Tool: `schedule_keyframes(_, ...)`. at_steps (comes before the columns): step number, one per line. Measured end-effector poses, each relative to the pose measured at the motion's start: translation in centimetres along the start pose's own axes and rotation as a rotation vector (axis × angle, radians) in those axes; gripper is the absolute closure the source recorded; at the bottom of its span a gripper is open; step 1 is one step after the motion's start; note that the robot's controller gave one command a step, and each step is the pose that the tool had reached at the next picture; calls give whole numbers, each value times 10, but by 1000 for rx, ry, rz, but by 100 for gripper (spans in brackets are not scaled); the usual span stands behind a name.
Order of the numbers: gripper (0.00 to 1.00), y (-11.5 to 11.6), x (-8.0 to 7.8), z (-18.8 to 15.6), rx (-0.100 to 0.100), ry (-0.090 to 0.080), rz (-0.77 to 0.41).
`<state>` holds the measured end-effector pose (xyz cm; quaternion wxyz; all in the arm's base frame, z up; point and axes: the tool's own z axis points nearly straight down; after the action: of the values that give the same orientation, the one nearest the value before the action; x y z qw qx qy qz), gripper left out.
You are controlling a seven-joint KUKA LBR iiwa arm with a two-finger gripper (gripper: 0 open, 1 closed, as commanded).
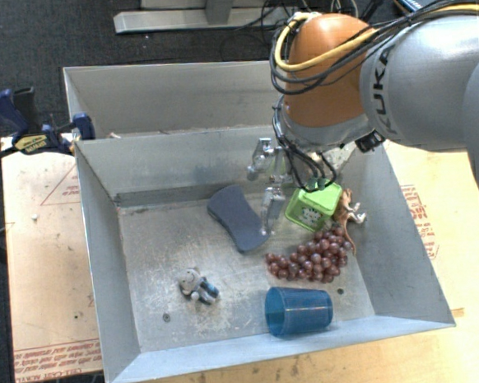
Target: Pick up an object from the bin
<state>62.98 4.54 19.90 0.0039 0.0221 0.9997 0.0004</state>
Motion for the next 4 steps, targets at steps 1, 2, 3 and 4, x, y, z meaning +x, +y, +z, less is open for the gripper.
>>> schedule_keyframes(1,0,0,25,26,-1,8,58)
schedule_keyframes(2,0,-14,38,50,-2,0,-150)
schedule_keyframes(3,0,-4,4,101,0,2,4)
schedule_keyframes(4,100,12,-31,120,4,-18,-133)
